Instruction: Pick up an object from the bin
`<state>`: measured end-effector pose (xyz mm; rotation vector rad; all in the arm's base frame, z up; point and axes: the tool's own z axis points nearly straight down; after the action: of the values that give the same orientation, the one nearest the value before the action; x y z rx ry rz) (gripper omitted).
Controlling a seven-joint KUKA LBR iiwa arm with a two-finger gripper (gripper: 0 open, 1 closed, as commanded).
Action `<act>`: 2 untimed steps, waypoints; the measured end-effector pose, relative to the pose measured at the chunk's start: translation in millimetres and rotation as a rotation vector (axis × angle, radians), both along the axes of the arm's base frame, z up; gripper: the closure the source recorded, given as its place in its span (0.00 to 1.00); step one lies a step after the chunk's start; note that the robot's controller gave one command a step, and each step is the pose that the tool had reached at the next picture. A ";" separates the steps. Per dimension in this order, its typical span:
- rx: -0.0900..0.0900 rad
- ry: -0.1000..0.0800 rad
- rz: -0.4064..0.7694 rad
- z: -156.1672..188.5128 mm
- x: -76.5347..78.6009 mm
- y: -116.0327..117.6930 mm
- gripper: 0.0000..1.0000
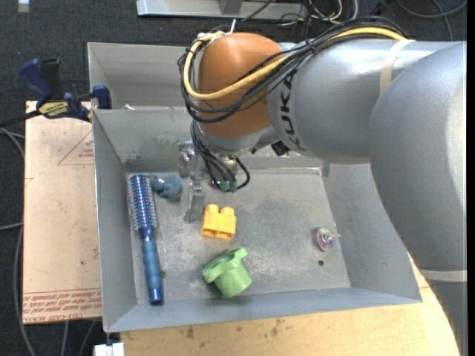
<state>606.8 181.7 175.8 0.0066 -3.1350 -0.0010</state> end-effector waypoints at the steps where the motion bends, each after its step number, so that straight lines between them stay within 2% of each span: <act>1: -0.003 -0.002 0.050 -81.0 20.8 -81.7 0.00; 2: 0.003 -0.006 0.044 -104.7 -29.4 -80.7 0.00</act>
Offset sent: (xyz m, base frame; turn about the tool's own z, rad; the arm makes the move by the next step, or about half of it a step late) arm 0.0210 -0.0763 -0.0759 -0.0573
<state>577.4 101.0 71.1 0.0753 -3.1402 -0.0052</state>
